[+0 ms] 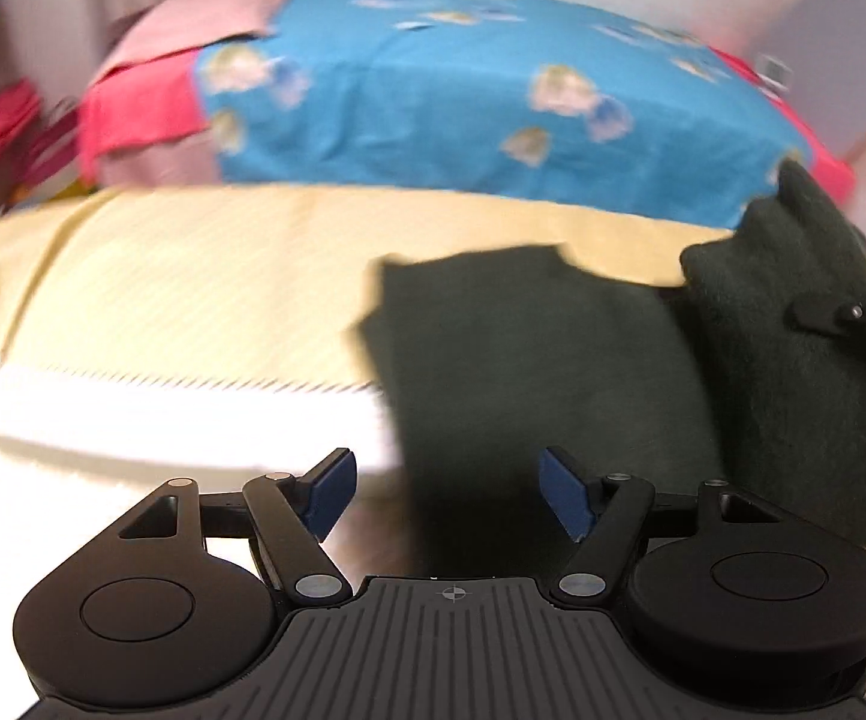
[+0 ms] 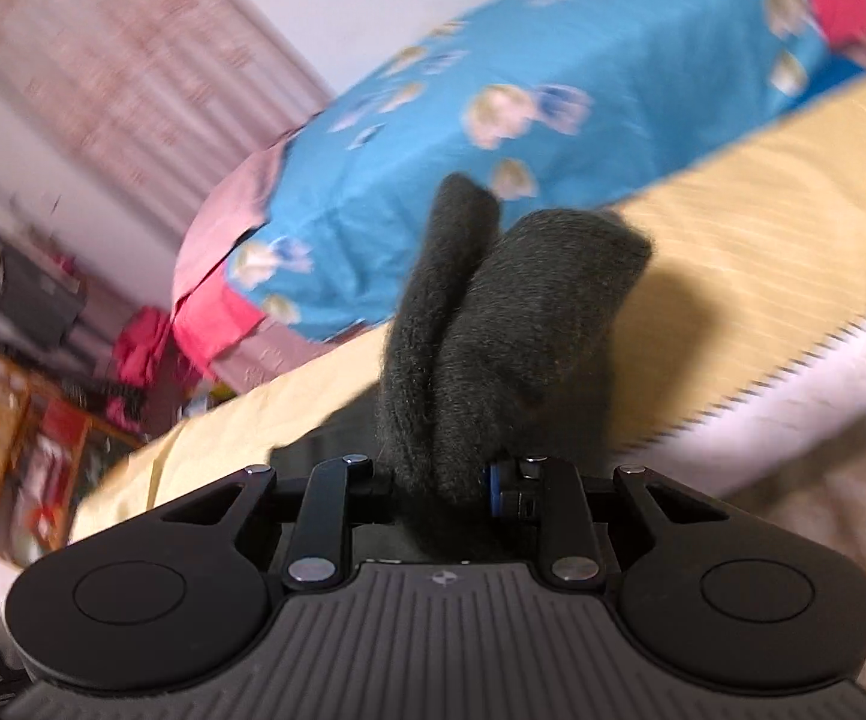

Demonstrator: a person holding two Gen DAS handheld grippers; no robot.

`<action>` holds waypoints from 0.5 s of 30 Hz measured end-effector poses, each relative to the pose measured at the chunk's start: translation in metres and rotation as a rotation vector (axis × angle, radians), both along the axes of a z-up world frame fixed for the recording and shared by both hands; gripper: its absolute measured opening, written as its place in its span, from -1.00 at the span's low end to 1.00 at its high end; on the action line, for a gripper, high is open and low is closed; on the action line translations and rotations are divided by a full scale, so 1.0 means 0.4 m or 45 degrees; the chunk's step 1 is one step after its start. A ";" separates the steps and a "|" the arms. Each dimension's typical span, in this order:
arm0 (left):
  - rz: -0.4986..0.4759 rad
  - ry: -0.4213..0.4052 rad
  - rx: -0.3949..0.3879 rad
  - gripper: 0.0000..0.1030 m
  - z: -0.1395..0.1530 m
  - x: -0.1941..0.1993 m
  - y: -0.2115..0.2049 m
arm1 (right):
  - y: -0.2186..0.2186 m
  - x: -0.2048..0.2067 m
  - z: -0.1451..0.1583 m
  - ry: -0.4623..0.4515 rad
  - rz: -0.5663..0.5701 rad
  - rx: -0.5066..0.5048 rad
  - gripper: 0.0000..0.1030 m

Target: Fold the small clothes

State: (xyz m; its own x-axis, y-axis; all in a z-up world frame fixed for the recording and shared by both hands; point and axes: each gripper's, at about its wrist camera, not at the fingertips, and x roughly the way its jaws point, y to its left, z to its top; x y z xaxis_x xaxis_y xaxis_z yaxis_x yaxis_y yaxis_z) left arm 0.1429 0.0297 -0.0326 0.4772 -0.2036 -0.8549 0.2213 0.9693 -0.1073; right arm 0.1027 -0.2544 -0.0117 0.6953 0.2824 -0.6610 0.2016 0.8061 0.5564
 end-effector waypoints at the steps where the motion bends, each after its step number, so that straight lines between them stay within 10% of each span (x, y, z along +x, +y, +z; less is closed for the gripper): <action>1: 0.032 0.008 -0.009 1.00 0.000 -0.012 0.032 | 0.039 0.013 0.004 0.002 0.023 -0.016 -0.45; 9: 0.197 0.048 -0.013 1.00 -0.008 -0.109 0.213 | 0.414 0.099 -0.085 0.056 0.320 -0.346 -0.39; 15: 0.260 0.082 -0.048 1.00 -0.021 -0.165 0.315 | 0.546 -0.022 -0.068 -0.126 0.535 -0.667 0.54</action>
